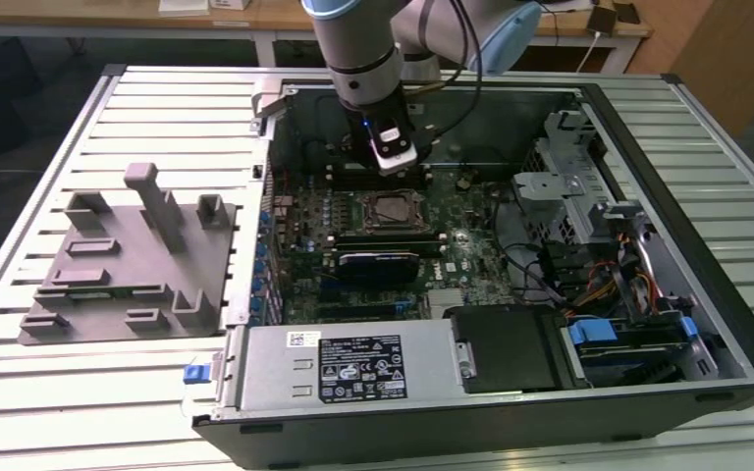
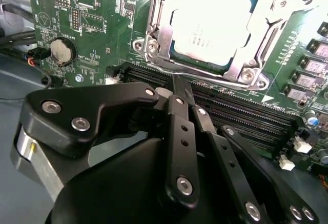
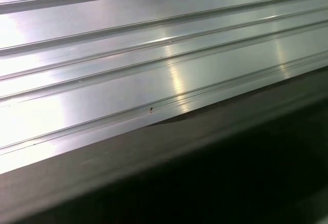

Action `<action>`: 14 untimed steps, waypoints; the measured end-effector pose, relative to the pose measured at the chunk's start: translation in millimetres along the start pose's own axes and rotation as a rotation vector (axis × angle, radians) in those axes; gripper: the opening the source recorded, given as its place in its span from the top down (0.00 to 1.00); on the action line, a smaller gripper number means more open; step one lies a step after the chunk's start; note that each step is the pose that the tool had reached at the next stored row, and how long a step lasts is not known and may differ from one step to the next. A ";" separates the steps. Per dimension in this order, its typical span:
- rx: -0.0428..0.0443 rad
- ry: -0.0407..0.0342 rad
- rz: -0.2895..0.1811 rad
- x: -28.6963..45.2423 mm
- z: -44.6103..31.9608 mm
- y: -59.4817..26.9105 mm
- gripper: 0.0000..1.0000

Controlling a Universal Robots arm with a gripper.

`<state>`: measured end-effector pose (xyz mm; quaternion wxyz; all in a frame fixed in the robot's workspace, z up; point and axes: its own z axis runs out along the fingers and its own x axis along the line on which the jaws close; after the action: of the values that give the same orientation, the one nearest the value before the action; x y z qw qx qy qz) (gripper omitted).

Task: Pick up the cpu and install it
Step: 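Install the first cpu locking lever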

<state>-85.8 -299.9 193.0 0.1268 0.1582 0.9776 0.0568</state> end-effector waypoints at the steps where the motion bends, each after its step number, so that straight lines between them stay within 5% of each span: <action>1: -0.0007 0.0002 0.000 -0.1 -0.3 0.1 0.89; 14: -0.0033 0.0012 0.001 -0.8 -0.8 -1.7 0.89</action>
<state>-85.8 -301.8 193.7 0.1264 0.1583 0.9775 0.0585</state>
